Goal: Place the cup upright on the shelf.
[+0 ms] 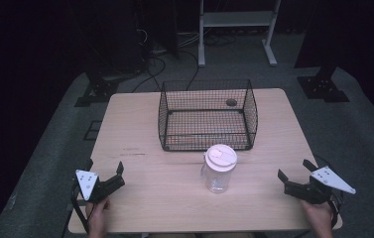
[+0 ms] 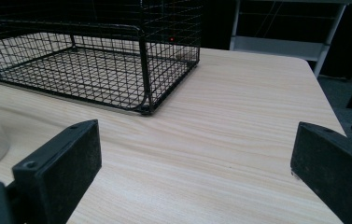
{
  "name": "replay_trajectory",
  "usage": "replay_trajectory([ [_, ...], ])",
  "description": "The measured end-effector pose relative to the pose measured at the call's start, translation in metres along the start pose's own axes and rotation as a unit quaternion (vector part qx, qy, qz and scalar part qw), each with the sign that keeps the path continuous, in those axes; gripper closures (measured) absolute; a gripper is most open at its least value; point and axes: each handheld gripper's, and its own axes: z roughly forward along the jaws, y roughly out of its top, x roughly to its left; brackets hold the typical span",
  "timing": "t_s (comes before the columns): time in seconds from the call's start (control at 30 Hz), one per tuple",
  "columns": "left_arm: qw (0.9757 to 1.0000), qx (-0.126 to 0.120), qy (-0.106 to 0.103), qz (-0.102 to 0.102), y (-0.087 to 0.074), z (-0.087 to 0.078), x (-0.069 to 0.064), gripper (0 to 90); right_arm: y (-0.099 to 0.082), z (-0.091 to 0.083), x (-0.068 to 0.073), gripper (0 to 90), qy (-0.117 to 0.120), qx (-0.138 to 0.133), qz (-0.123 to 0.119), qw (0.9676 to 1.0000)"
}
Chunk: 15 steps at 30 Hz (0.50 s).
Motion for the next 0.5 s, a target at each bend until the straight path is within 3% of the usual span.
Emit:
replay_trajectory([
  [0.5, 1.0000, -0.003, -0.003, 0.002, 0.000, -0.001, 0.000, 0.0, 0.007, -0.002, 0.014, 1.1, 0.013, -0.008, -0.021, 0.9997],
])
